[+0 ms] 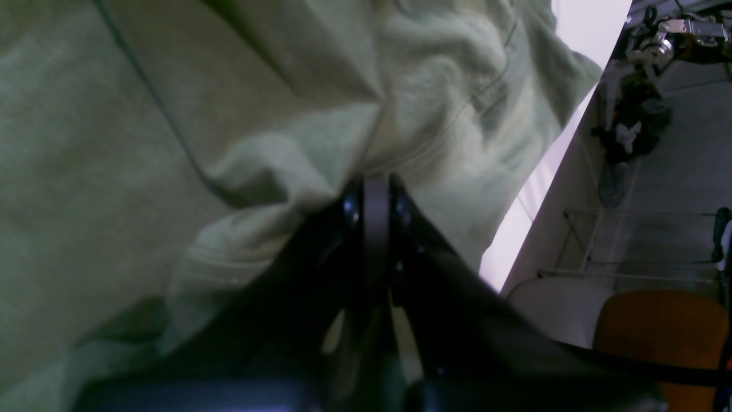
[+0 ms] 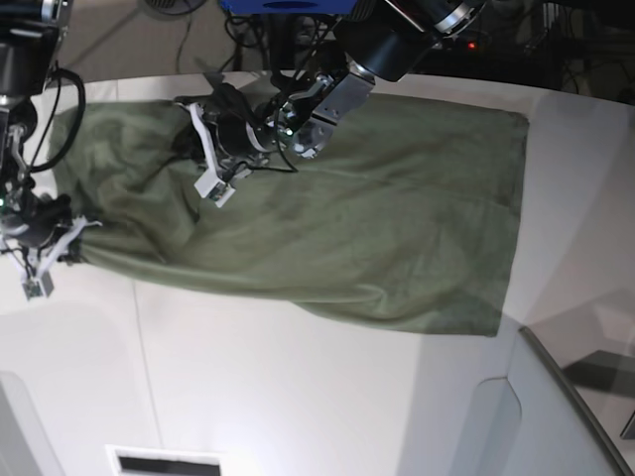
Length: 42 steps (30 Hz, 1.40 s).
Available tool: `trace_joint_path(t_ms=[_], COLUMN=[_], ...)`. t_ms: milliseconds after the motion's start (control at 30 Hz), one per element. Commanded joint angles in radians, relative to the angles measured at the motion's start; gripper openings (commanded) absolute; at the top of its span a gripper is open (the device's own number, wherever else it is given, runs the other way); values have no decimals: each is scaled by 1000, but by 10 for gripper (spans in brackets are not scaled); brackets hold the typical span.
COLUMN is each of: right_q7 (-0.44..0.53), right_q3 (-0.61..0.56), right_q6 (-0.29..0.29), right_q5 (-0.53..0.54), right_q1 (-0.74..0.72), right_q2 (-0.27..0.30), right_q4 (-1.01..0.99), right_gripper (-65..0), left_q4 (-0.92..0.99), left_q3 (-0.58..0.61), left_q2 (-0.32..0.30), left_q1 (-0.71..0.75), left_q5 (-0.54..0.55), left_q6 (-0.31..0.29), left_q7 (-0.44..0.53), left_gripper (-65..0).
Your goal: Layout the t-shirt on the table in an organized manner, then fold the t-shirt properly
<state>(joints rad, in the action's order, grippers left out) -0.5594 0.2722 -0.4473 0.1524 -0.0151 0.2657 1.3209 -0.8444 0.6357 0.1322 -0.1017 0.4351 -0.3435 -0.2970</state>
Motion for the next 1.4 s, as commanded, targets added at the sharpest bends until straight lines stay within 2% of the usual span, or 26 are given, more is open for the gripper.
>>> trace_joint_path(t_ms=[0,133,333,533,667,900,1000,1133,1200,1367], right_q7=[14,-38,-159,-175,-176,-209,-209,-161,-162,-172], right_q3=[2,2,5,2,2,6,8,6,6,6], right_q6=[-6,-6,-6,-6,-6,-6,-6,-6,-6,-6], right_q5=[26,39,39,39,39,39,40,40,40,40], right_q1=[4,88,169,246,272,258,266,275,277,323], right_q2=[11,-3,-75,-150,-177,-184,-184,-185,-185,-187], right_q4=[56,202,299,297,289,217,219,266,289,417], right_gripper=[-650,-650,-650,-650,-650,-650,-650,-650,-650,-650], left_q4=[-8,-6,-6,-6,-11,-42,-137,-223,-237,-201], left_q3=[-1,-1,-1,-1,-3,-10,-12,-12,-12,-14], left_q2=[7,7,7,7,5,1,-29,-30,-30,-30], left_q1=[-10,-8,-7,-5,-8,-10,1,-2,-3,-13], left_q5=[-9,-9,-9,-9,-9,-3,-2,-2,-2,-6], left_q6=[13,13,14,14,14,16,16,34,62,62], left_q7=[-5,-5,-5,-5,-5,-6,-60,-129,-132,-126], left_gripper=[-650,-650,-650,-650,-650,-650,-650,-650,-650,-650])
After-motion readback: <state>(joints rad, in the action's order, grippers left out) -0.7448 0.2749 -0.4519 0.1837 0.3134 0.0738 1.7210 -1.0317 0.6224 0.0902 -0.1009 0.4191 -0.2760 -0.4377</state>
